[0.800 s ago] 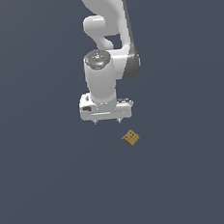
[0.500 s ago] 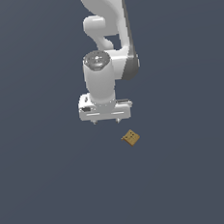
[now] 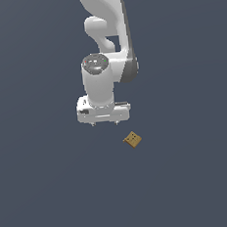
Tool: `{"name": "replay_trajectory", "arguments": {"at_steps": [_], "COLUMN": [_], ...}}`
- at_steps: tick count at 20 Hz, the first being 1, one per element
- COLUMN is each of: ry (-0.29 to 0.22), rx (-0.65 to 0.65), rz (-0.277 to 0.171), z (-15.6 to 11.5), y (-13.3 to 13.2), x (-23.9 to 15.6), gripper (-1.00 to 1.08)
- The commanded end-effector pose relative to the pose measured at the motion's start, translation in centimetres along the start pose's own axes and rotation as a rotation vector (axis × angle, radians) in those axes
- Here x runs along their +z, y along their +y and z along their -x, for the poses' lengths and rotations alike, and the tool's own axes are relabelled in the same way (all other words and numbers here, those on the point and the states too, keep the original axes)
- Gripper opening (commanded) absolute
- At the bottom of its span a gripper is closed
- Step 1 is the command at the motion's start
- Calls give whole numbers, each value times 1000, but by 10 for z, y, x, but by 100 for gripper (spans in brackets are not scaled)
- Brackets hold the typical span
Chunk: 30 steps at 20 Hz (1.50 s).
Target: Pick up the object and move it to a goal position.
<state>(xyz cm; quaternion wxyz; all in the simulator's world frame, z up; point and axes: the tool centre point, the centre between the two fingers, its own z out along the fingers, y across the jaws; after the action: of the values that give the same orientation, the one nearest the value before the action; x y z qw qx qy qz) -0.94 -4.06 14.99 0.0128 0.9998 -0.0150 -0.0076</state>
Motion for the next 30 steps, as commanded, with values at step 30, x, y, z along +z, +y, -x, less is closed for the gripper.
{"name": "replay_trajectory", "arguments": {"at_steps": [30], "ry": [3], "rx": [525], "rz": [-24], "z": [-19], "y": [-82], "x": [55], "gripper": [100]}}
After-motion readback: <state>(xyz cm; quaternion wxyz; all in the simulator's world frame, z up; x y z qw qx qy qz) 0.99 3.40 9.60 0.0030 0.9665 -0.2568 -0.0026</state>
